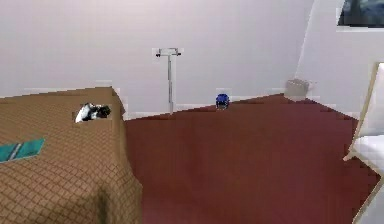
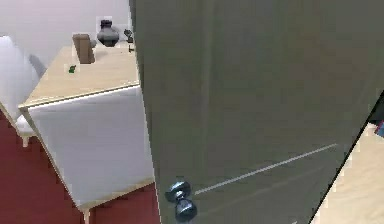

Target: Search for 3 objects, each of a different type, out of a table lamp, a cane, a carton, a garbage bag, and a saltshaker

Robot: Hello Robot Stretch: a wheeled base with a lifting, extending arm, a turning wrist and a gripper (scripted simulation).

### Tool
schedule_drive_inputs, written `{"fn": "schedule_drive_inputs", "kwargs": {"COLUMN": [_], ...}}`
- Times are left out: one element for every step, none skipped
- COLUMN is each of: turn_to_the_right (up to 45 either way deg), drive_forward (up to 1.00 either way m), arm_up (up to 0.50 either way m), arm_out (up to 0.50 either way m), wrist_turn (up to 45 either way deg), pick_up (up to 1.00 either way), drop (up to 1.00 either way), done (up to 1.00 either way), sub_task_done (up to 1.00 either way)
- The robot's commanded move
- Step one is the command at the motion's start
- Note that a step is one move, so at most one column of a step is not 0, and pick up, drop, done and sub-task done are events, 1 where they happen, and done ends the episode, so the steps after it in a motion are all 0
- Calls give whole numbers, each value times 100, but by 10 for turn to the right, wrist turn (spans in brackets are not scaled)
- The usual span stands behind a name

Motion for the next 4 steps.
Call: {"fn": "schedule_drive_inputs", "kwargs": {"turn_to_the_right": [0, -180, 0, 150], "drive_forward": [100, 0, 100, 0], "arm_up": [0, 0, 0, 0], "arm_out": [0, 0, 0, 0], "wrist_turn": [0, 0, 0, 0], "pick_up": [0, 0, 0, 0], "drop": [0, 0, 0, 0], "done": [0, 0, 0, 0], "sub_task_done": [0, 0, 0, 0]}}
